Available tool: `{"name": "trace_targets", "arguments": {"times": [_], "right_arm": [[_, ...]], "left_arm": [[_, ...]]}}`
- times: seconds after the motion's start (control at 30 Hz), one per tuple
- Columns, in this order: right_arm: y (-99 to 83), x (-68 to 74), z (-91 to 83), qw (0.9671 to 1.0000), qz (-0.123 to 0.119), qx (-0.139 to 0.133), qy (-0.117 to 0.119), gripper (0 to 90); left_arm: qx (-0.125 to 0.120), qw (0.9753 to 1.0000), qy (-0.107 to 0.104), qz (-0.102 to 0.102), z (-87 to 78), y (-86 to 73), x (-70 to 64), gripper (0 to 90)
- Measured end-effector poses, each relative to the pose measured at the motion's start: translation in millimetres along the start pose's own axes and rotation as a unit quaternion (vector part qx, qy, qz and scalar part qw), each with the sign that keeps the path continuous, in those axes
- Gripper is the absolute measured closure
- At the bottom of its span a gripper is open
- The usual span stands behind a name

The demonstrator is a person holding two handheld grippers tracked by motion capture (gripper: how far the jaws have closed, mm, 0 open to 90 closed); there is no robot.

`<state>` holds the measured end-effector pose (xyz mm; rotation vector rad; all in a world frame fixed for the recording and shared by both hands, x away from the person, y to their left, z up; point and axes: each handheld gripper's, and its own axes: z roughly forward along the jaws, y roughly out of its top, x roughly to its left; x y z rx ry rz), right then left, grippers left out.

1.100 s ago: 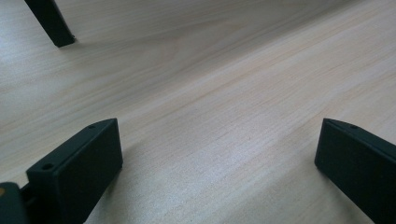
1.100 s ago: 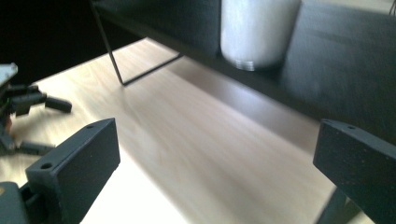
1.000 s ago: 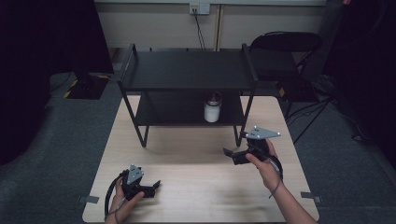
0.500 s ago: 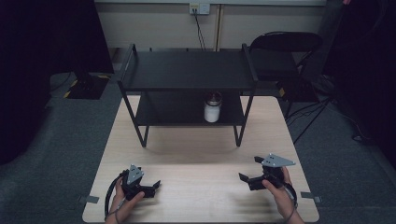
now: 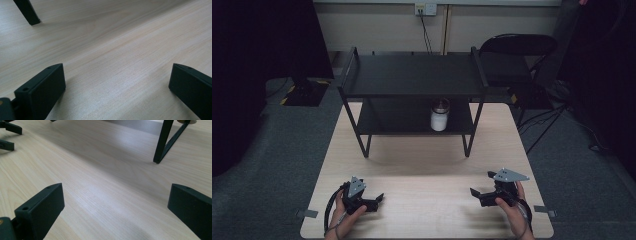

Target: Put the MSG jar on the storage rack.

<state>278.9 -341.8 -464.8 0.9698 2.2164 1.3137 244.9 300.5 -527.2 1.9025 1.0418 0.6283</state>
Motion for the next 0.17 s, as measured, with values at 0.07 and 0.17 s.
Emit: {"name": "trace_targets", "arguments": {"times": [0.07,0.17], "right_arm": [[1.2,1.8,0.4,1.0,-0.001,0.005,-0.003,0.0],[1.9,3.4,0.2,0.9999,0.001,0.008,-0.007,0.0]], "left_arm": [[0.0,1.0,0.0,-0.001,0.0,-0.1,-0.1,0.0],[0.0,1.0,0.0,-0.001,0.0,-0.1,0.0,0.0]]}}
